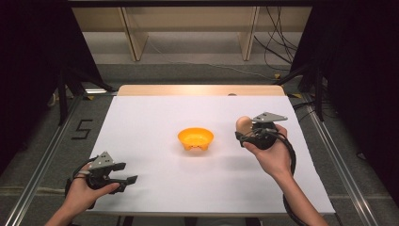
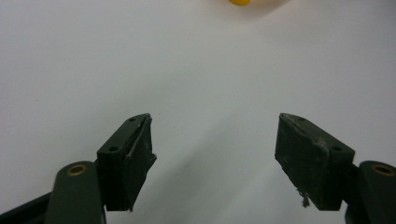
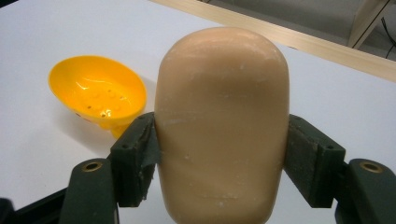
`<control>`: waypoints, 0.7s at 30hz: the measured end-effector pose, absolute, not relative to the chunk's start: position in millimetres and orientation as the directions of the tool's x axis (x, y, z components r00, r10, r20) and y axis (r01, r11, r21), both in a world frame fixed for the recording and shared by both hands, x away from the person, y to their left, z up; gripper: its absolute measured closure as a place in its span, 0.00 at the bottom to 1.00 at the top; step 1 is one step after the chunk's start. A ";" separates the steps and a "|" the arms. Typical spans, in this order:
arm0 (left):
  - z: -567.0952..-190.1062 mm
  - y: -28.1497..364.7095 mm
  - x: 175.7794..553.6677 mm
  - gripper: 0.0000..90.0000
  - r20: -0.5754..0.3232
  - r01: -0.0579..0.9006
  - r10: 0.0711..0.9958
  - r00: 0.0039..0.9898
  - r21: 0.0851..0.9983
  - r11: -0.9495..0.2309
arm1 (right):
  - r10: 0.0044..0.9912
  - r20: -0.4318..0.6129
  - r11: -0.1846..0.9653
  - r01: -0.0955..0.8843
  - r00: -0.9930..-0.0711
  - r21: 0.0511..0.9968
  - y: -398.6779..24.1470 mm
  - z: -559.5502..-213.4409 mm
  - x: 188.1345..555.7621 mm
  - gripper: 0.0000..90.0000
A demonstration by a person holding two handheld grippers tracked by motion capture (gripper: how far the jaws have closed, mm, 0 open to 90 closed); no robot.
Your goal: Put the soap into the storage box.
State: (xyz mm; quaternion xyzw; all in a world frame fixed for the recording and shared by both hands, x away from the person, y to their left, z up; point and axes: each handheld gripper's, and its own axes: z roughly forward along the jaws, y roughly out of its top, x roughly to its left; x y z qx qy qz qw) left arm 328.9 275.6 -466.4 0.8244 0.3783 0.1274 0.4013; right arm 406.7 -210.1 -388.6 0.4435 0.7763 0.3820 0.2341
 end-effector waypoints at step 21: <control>-466.6 275.4 328.2 0.30 -0.094 0.519 0.726 0.681 0.762 -0.388 | 0.825 -0.051 0.398 0.516 -0.562 0.758 -206.4 -388.4 418.1 0.37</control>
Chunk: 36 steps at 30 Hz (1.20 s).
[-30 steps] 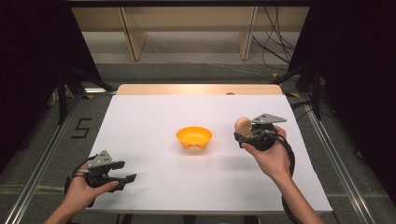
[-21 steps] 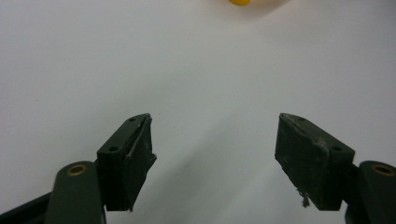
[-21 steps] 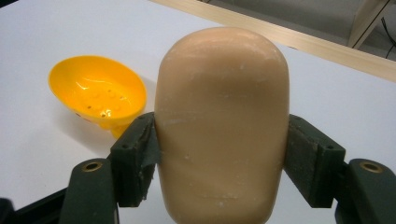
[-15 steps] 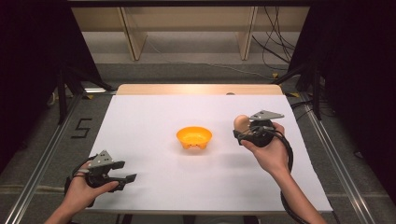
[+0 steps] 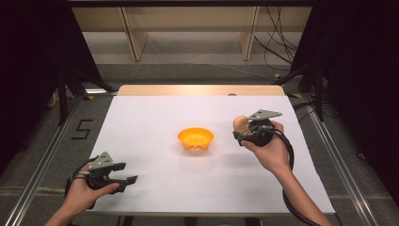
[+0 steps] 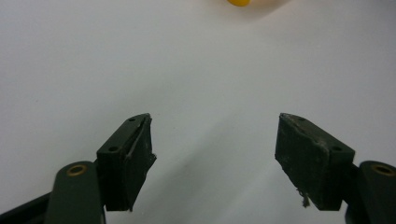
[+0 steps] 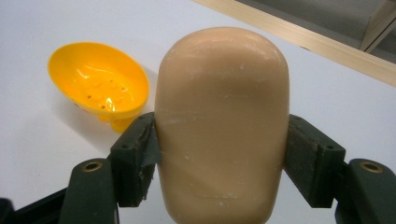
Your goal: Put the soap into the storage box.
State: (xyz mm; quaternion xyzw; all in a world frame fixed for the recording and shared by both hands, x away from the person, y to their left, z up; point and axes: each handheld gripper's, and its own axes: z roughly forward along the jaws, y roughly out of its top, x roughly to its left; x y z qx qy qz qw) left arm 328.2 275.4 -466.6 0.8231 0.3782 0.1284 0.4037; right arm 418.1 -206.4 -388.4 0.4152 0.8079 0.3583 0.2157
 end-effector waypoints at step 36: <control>-466.4 276.2 326.5 0.30 -0.097 0.517 0.730 0.677 0.768 -0.377 | 0.665 -0.072 0.623 0.498 -0.744 0.603 -194.8 -382.8 447.6 0.37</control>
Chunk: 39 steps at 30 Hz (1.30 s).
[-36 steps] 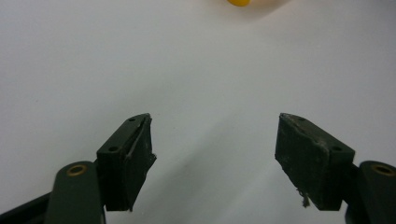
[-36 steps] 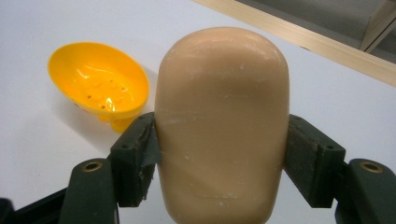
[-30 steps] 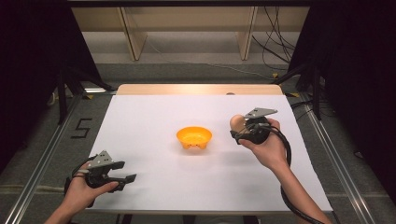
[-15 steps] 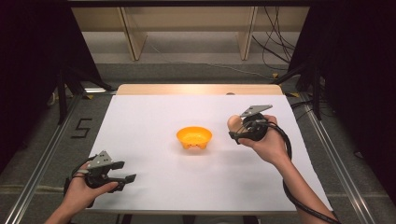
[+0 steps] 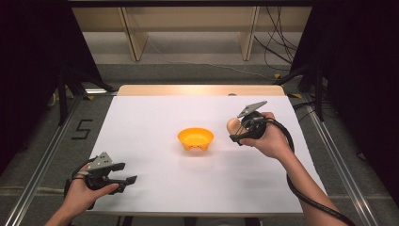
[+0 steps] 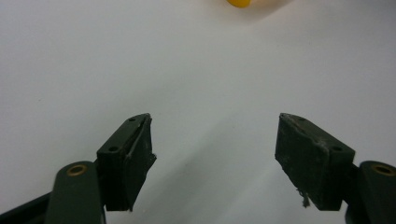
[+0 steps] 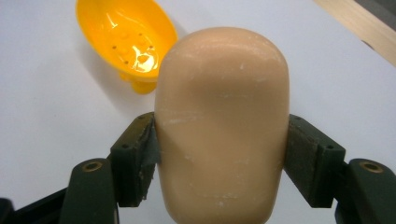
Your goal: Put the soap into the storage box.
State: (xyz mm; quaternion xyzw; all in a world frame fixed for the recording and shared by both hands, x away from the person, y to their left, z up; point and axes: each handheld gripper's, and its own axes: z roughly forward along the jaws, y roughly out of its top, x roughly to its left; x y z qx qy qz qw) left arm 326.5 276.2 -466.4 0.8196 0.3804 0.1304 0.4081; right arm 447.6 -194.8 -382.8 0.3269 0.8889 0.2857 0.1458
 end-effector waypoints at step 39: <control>-466.0 277.1 325.5 0.30 -0.099 0.514 0.731 0.676 0.773 -0.371 | 0.428 -0.115 0.828 0.338 -0.897 0.447 -166.2 -377.8 472.4 0.37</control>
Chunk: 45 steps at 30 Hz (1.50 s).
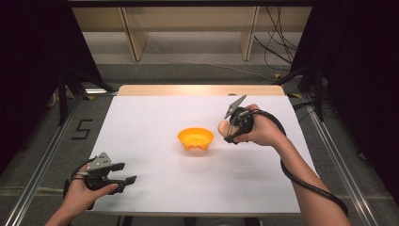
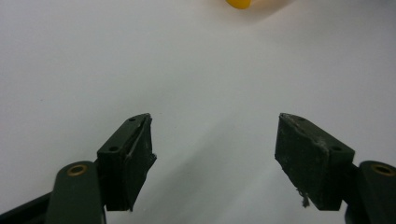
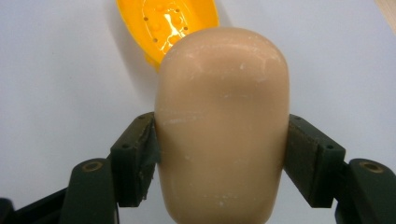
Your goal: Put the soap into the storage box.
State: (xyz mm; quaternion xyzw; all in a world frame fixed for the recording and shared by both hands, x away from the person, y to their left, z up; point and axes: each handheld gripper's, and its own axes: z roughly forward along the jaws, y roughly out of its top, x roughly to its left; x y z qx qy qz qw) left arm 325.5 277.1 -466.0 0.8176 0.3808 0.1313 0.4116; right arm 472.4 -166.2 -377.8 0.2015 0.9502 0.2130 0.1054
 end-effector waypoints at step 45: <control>-466.3 277.7 323.5 0.31 -0.117 0.526 0.743 0.659 0.778 -0.344 | 0.364 -0.126 0.867 0.286 -0.923 0.409 -135.4 -374.5 487.6 0.37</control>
